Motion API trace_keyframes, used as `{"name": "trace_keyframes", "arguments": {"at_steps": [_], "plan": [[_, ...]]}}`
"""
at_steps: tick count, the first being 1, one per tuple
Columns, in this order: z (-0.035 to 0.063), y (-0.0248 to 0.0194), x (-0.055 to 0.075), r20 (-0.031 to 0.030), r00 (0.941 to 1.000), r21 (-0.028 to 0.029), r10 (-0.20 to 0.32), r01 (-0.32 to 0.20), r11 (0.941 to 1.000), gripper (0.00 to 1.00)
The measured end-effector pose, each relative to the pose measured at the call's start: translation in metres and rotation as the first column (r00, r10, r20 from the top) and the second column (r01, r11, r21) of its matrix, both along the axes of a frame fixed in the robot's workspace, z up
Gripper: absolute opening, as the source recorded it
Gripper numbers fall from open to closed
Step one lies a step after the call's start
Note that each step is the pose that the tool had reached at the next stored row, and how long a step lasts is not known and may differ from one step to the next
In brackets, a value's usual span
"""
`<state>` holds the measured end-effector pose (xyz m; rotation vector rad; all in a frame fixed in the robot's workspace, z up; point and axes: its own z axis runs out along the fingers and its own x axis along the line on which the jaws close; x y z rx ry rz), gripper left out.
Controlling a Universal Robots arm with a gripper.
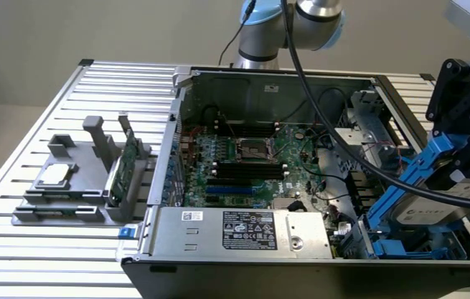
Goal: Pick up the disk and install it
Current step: 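Pick up the disk, then insert the disk into the insertion slot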
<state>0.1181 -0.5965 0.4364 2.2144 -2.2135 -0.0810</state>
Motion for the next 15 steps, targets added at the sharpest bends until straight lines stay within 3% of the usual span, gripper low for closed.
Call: {"name": "trace_keyframes", "arguments": {"at_steps": [15], "plan": [[-0.0105, 0.0010, 0.0000, 0.0000, 1.0000, -0.0003, -0.008, 0.008, 1.0000, 0.33]]}}
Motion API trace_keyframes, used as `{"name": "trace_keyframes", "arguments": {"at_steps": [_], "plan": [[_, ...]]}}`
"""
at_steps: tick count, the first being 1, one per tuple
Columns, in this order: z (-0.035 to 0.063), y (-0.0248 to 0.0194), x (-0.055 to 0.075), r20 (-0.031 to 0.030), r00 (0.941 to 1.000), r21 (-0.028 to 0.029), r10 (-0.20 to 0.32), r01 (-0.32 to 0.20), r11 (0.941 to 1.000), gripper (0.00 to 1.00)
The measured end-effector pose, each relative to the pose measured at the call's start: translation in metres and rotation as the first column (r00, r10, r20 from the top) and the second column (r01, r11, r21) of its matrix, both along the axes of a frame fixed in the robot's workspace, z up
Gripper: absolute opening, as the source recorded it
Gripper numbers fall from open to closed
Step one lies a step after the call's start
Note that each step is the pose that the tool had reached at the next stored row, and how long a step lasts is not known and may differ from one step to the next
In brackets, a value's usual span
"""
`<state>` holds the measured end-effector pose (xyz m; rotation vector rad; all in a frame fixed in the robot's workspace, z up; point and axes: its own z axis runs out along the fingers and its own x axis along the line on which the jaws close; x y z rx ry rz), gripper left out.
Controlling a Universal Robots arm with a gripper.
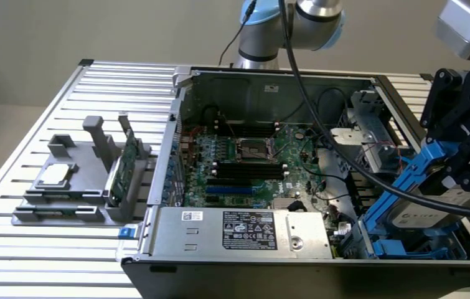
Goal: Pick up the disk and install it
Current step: 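Insert the disk into the insertion slot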
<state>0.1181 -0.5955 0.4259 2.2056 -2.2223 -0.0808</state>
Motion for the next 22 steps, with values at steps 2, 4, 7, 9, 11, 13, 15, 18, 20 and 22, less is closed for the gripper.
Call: {"name": "trace_keyframes", "arguments": {"at_steps": [2, 4, 7, 9, 11, 13, 15, 18, 20, 22], "plan": [[-0.0012, 0.0000, 0.000, 0.0000, 1.0000, 0.0000, -0.001, 0.001, 1.0000, 0.33], [-0.0024, 0.0001, 0.000, 0.0000, 1.0000, -0.0005, -0.001, 0.001, 1.0000, 0.33], [-0.0046, 0.0001, 0.000, 0.0000, 1.0000, 0.0000, -0.002, 0.002, 1.0000, 0.33], [-0.0059, 0.0002, 0.000, 0.0000, 1.0000, -0.0002, -0.003, 0.003, 1.0000, 0.33], [-0.0072, 0.0002, 0.000, 0.0000, 1.0000, -0.0004, -0.003, 0.003, 1.0000, 0.33], [-0.0088, 0.0003, 0.000, 0.0001, 1.0000, -0.0009, -0.004, 0.004, 1.0000, 0.33], [-0.0104, 0.0003, 0.000, 0.0002, 1.0000, -0.0015, -0.004, 0.004, 1.0000, 0.33], [-0.0136, 0.0003, 0.000, 0.0005, 1.0000, -0.0027, -0.005, 0.005, 1.0000, 0.33], [-0.0162, 0.0003, 0.000, 0.0007, 1.0000, -0.0035, -0.004, 0.004, 1.0000, 0.33], [-0.0188, 0.0003, 0.000, 0.0009, 1.0000, -0.0038, -0.004, 0.004, 1.0000, 0.33]]}}
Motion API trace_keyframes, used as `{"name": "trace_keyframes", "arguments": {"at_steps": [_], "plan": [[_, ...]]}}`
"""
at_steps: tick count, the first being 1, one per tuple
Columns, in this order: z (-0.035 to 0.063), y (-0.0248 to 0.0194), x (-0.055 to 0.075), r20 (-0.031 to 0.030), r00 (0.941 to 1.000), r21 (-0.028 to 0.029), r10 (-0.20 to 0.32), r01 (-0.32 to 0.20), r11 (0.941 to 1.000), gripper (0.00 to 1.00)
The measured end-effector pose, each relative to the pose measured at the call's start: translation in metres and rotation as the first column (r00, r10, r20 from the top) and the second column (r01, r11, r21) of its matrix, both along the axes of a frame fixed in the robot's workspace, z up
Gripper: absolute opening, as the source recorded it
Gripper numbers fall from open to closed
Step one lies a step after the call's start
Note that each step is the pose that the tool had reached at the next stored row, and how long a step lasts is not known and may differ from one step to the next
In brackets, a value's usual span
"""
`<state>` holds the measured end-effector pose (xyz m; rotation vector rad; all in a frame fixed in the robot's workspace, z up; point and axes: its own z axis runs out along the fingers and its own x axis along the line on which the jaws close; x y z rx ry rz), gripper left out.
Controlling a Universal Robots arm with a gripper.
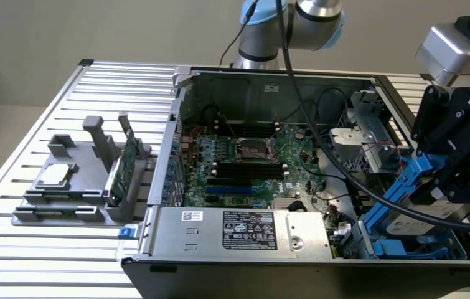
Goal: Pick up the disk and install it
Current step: 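Insert the disk into the insertion slot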
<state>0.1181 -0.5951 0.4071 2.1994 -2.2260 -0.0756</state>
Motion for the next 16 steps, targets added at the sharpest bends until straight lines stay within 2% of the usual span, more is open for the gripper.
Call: {"name": "trace_keyframes", "arguments": {"at_steps": [16], "plan": [[-0.0265, 0.0000, 0.000, 0.0057, 1.0000, -0.0010, 0.000, 0.000, 1.0000, 0.33]]}}
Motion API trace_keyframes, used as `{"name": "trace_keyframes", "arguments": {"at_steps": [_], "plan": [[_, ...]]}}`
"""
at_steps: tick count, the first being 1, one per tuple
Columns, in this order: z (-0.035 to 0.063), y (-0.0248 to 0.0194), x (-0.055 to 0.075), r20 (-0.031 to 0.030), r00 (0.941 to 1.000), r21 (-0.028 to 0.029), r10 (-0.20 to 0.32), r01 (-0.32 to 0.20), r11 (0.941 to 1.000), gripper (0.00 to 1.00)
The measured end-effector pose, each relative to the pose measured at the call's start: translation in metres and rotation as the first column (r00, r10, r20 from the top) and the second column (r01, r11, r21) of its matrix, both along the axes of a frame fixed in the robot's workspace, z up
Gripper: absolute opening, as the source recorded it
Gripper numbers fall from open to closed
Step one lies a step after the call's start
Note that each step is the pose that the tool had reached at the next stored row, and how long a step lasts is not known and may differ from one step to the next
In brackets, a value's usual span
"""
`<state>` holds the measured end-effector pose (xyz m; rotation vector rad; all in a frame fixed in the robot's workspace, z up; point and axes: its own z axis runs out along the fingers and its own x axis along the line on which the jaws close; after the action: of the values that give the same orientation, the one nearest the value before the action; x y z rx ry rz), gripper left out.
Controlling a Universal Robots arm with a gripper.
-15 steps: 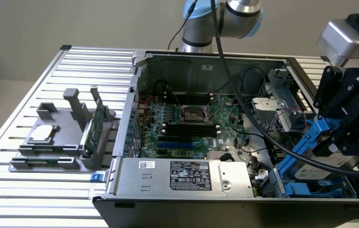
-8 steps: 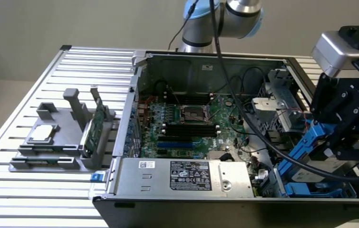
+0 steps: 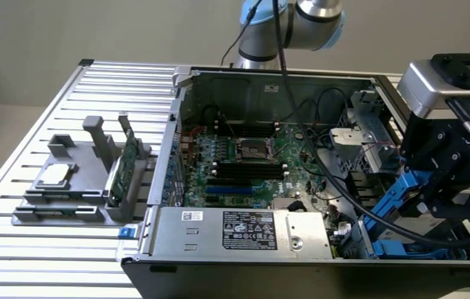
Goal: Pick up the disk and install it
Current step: 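Insert the disk into the insertion slot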
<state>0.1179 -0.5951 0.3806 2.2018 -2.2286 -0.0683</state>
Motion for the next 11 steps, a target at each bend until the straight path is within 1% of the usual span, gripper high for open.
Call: {"name": "trace_keyframes", "arguments": {"at_steps": [11], "plan": [[-0.0186, 0.0000, 0.000, 0.0005, 1.0000, -0.0003, 0.004, -0.004, 1.0000, 0.33]]}}
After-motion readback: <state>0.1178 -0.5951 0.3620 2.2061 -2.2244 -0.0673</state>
